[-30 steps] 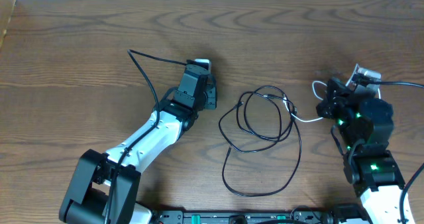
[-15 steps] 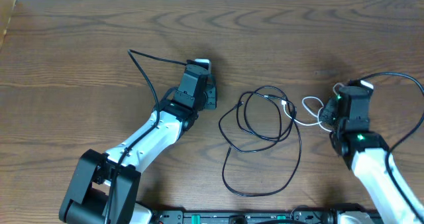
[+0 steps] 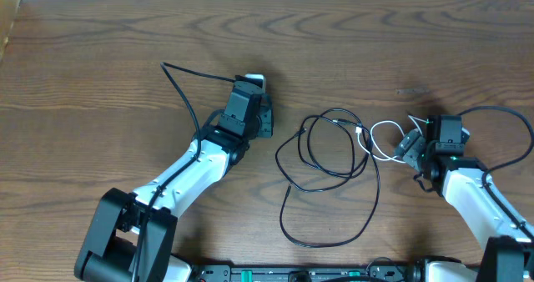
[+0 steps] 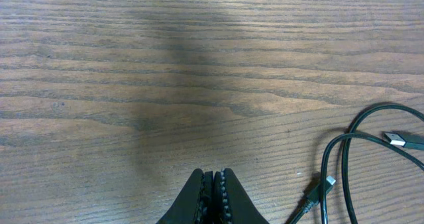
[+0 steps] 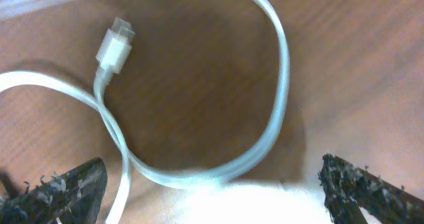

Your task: Untangle cables

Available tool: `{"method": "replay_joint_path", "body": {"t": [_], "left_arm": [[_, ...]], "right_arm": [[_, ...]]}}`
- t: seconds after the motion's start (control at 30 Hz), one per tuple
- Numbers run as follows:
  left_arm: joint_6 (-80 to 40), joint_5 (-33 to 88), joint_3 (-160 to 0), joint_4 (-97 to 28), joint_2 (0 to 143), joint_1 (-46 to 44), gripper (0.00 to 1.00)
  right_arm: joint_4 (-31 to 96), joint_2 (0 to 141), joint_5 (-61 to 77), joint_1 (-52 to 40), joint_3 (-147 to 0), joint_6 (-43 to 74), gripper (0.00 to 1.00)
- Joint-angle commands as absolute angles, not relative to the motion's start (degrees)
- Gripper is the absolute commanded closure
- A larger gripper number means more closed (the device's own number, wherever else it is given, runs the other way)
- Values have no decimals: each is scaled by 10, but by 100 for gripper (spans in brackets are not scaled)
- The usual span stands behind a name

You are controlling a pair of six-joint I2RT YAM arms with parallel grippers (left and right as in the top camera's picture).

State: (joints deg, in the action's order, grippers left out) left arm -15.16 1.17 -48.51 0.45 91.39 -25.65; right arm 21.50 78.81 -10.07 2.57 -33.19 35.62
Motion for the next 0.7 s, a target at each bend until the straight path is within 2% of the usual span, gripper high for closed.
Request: {"method": "replay_joint_path", "body": {"t": [0.0,0.23,0.43,0.47,0.53,0.57,0.6,0.63,0.67], "left_arm": [[-149,10,-493,6,906,-255,92],[-149,10,-493,6,906,-255,92],[-149,10,-493,5,906,-255,92],[-149,10,-493,5,906,-255,92],[-149,10,-493,6,906,-255,92],[-149,10,-493,6,906,-255,92],[-149,10,-493,6,906,-255,92],[-149,10,-493,6,906,-255,92],[-149,10,-493,6,906,-255,92]], "right_arm": [[271,743,-95,28,-385,347,1],[429,718,-87,28,-536,287,1],[430,719,20,28,-562,265,1],[431,719,62,27,-558,265,16],[431,719,93,25,-547,273,61],[431,719,102,24,-540,286,80],[431,719,109,23,-529,310,94],[431,719,111,21,-516,342,99],[430,719,110,19,-507,368,99]]}}
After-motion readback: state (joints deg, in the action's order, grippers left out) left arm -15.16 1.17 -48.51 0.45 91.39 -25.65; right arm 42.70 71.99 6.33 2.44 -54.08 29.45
